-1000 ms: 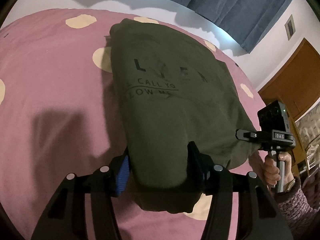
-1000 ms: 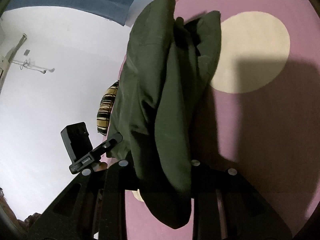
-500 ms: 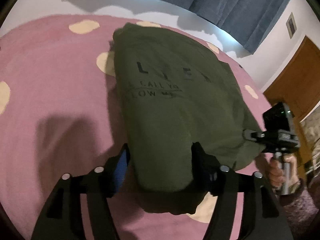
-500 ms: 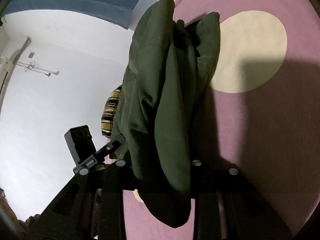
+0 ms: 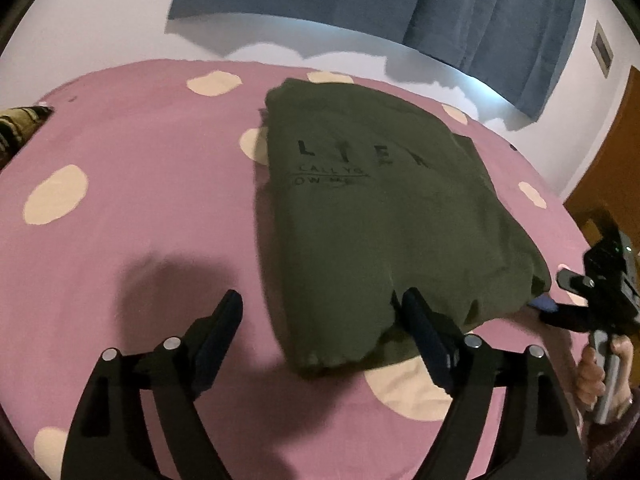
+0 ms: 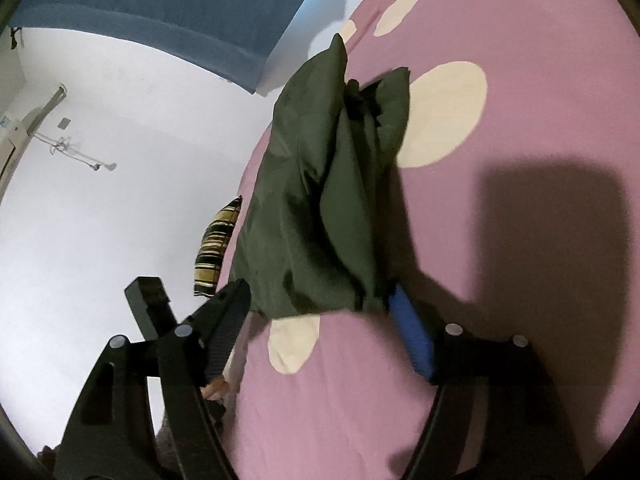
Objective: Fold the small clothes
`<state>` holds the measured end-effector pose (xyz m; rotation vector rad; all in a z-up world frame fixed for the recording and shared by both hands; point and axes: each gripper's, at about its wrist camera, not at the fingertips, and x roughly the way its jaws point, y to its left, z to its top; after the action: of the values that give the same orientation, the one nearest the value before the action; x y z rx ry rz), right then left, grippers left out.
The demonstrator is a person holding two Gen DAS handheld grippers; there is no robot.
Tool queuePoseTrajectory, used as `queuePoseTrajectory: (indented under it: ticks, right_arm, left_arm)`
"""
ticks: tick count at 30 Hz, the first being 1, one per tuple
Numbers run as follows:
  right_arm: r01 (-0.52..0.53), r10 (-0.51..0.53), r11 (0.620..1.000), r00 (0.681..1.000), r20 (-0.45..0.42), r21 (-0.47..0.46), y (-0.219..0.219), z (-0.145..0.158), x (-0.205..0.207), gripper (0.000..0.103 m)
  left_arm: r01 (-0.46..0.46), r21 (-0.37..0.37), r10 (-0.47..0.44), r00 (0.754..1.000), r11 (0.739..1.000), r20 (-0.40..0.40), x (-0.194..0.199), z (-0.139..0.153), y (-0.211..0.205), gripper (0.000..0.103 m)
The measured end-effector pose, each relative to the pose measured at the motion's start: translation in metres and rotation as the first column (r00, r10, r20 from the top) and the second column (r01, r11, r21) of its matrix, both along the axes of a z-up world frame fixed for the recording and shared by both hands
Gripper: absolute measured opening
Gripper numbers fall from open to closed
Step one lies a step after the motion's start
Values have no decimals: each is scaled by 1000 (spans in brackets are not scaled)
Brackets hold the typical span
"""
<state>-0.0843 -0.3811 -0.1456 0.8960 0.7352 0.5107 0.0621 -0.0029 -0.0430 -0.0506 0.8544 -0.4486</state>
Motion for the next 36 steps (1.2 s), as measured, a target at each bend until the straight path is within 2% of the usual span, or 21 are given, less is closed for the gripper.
queuePoseTrajectory:
  ticks: [4, 8, 10, 14, 17, 20, 23, 27, 36]
  right_arm:
    - [86, -87, 990, 996, -4, -114, 10, 9, -23, 86]
    - [147, -166, 935, 985, -34, -322, 34, 21, -33, 91]
    - [151, -178, 906, 984, -32, -395, 45, 23, -34, 91]
    - [162, -198, 844, 980, -17, -511, 68, 25, -39, 92]
    - [160, -195, 810, 981, -2, -564, 80, 25, -43, 92]
    - [178, -196, 750, 980, 43, -637, 94, 30, -49, 92]
    - [191, -191, 719, 979, 74, -668, 101, 32, -52, 93]
    - [192, -190, 713, 979, 77, -674, 106, 34, -55, 93]
    - [211, -199, 695, 975, 98, -688, 110, 35, -56, 93]
  left_arm:
    - [-24, 91, 18, 997, 996, 70, -21, 9, -7, 85]
    - [-55, 156, 33, 990, 986, 137, -40, 13, -14, 86]
    - [-69, 178, 39, 985, 981, 167, -50, 16, -17, 86]
    - [-97, 192, 56, 976, 977, 208, -67, 21, -20, 86]
    - [-120, 185, 78, 972, 975, 221, -74, 25, -20, 86]
    - [-152, 173, 112, 968, 973, 224, -79, 27, -19, 86]
    - [-173, 164, 139, 970, 971, 199, -78, 24, -19, 86]
    - [-183, 157, 156, 973, 971, 169, -77, 20, -20, 86]
    - [-194, 145, 162, 965, 970, 207, -84, 26, -22, 86]
